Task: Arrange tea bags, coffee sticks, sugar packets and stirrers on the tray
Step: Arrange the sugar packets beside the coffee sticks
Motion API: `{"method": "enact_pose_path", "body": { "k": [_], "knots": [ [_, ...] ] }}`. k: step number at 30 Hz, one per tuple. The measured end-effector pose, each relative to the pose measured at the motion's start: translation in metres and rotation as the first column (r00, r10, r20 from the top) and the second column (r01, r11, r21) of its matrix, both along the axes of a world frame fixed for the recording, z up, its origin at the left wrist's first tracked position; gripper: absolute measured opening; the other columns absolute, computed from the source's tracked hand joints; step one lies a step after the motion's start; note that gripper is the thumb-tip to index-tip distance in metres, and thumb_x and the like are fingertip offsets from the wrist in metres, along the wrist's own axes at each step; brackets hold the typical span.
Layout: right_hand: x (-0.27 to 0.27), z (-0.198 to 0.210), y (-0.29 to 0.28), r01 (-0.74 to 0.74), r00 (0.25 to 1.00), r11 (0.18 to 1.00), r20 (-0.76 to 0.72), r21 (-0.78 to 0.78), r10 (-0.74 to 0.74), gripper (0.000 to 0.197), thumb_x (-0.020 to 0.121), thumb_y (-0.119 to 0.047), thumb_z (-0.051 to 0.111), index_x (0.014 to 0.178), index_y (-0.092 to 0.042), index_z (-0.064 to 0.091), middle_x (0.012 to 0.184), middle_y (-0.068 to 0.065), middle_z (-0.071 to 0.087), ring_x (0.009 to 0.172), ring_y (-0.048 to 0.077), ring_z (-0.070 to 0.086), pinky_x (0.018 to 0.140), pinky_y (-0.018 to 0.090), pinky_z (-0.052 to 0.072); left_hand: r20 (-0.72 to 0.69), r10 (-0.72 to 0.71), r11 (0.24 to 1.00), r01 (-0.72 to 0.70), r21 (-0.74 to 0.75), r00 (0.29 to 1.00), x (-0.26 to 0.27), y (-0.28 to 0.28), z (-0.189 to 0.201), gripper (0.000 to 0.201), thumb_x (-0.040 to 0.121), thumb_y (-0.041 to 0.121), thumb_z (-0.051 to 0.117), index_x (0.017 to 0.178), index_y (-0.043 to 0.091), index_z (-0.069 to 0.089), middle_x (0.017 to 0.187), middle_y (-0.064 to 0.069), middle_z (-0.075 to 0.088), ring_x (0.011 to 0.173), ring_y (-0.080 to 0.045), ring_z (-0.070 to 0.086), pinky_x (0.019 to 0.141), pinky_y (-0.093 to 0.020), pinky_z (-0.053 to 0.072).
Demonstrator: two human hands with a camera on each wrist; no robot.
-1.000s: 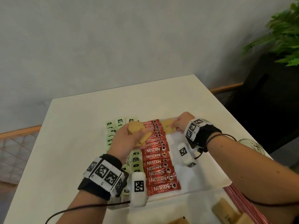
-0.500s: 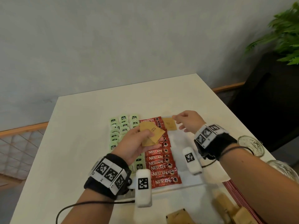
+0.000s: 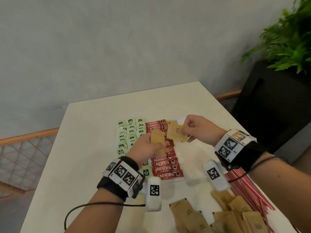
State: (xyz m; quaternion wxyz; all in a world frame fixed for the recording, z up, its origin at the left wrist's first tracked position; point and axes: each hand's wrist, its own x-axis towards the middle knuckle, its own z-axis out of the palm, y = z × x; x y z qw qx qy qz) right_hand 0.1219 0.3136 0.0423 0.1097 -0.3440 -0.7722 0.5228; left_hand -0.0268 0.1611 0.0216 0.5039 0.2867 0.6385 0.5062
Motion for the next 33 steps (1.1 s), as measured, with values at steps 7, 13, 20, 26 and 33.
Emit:
{"method": "enact_pose_path", "body": {
  "k": [7, 13, 20, 26, 33],
  "knots": [
    [0.012, 0.026, -0.007, -0.252, 0.961, 0.961, 0.145, 0.109, 0.236, 0.014, 0.091, -0.015, 0.066, 0.103, -0.009, 0.067, 0.091, 0.007, 0.073, 0.065, 0.006, 0.062, 0.062, 0.017, 0.052, 0.054, 0.063, 0.998, -0.062, -0.018, 0.997, 0.008, -0.002, 0.021, 0.025, 0.098, 0.012, 0.056, 0.122, 0.008, 0.058, 0.107, -0.013, 0.073, 0.093, -0.025, 0.073, 0.078, -0.038, 0.061],
    [0.009, 0.019, -0.008, -0.138, 0.990, 0.987, 0.025, 0.077, 0.137, 0.016, 0.083, -0.020, 0.075, 0.097, -0.013, 0.071, 0.075, 0.003, 0.069, 0.068, 0.014, 0.063, 0.063, 0.021, 0.053, 0.094, -0.027, 0.996, 0.018, 0.093, 0.995, 0.029, -0.002, 0.019, 0.038, 0.084, 0.003, 0.073, 0.119, 0.012, 0.064, 0.111, -0.009, 0.073, 0.101, -0.022, 0.071, 0.083, -0.039, 0.060],
    [0.007, -0.003, 0.000, 0.016, 1.000, 0.994, 0.016, -0.108, -0.014, 0.023, 0.084, -0.015, 0.074, 0.097, 0.004, 0.068, 0.082, 0.012, 0.070, 0.065, 0.013, 0.062, 0.062, 0.021, 0.056, 0.087, 0.075, 0.993, -0.082, 0.085, 0.993, 0.023, 0.014, 0.012, 0.034, 0.084, 0.000, 0.072, 0.114, 0.014, 0.064, 0.110, -0.010, 0.073, 0.101, -0.027, 0.071, 0.086, -0.044, 0.059],
    [-0.004, -0.040, 0.054, 0.308, 0.939, 0.951, 0.167, -0.024, -0.300, 0.011, 0.089, -0.014, 0.069, 0.096, -0.005, 0.069, 0.084, 0.008, 0.069, 0.065, 0.015, 0.065, 0.066, 0.030, 0.057, 0.192, 0.187, 0.982, -0.187, -0.018, 0.963, 0.003, 0.027, -0.001, 0.032, 0.097, 0.000, 0.051, 0.129, 0.003, 0.049, 0.113, -0.017, 0.069, 0.100, -0.028, 0.071, 0.081, -0.038, 0.060],
    [-0.030, -0.073, 0.104, 0.420, 0.844, 0.907, 0.378, -0.026, -0.380, 0.019, 0.084, -0.017, 0.073, 0.093, -0.001, 0.069, 0.078, 0.011, 0.069, 0.073, 0.026, 0.068, 0.075, 0.040, 0.060, 0.186, 0.211, 0.977, -0.210, -0.024, 0.960, -0.021, 0.035, -0.014, 0.041, 0.098, 0.000, 0.047, 0.139, 0.002, 0.045, 0.113, -0.014, 0.070, 0.102, -0.024, 0.071, 0.080, -0.033, 0.061]
  ]
}}
